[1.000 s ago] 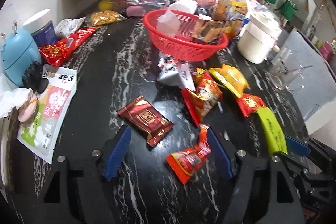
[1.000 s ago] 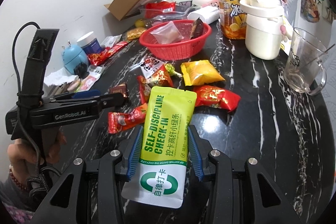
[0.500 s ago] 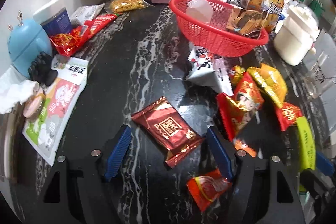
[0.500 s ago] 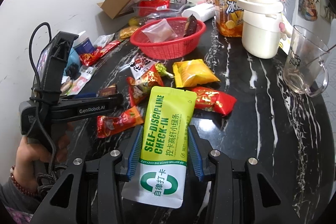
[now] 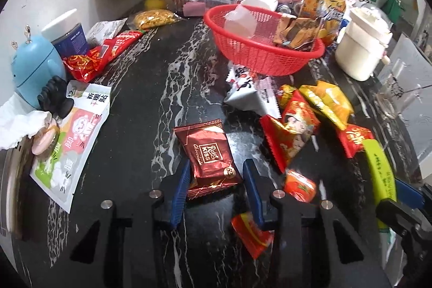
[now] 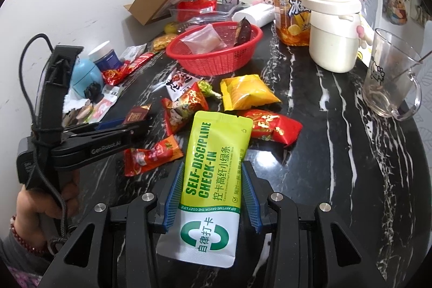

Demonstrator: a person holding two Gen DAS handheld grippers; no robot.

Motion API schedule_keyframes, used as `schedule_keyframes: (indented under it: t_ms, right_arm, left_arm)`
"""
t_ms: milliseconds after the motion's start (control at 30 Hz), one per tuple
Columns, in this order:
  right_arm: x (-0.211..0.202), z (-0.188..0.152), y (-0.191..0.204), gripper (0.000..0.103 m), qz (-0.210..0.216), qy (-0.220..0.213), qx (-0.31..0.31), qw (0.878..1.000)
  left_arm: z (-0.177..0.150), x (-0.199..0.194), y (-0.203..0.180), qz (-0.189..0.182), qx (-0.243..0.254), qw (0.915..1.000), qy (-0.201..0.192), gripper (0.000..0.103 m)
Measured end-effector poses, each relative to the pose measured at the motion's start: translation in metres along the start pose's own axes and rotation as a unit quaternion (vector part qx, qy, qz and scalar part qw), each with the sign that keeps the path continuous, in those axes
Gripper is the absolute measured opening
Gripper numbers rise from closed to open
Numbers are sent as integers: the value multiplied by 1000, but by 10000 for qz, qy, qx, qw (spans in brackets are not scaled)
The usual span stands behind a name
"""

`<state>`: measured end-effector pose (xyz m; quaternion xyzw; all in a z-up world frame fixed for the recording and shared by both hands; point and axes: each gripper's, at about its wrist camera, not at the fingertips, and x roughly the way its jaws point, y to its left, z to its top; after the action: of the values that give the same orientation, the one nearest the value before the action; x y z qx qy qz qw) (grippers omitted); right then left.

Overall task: Organize snacks
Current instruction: 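Release the orange-red packet and grasp the brown-red wafer packet with the left gripper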

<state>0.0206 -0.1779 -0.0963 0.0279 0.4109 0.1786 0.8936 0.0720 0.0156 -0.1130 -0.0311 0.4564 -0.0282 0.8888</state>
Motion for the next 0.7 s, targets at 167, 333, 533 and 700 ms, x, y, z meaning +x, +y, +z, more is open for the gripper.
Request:
schedule_keyframes:
  t_ms: [167, 333, 533, 700]
  right_arm:
    - [-6, -2, 3, 42, 28, -53, -10, 10000]
    - [-14, -5, 7, 42, 96, -98, 6, 9999]
    - [-28, -2, 14, 42, 160, -242, -49, 9996]
    - [-41, 8, 16, 42, 253, -449, -58, 9987]
  left_arm:
    - [-5, -21, -1, -153, 51, 9998, -121, 39]
    - [-10, -45, -3, -361, 105, 9990, -257, 39]
    - [-8, -76, -11, -600, 227, 9965, -534, 39]
    - [-2, -96, -15, -828, 325, 9929, -794, 39]
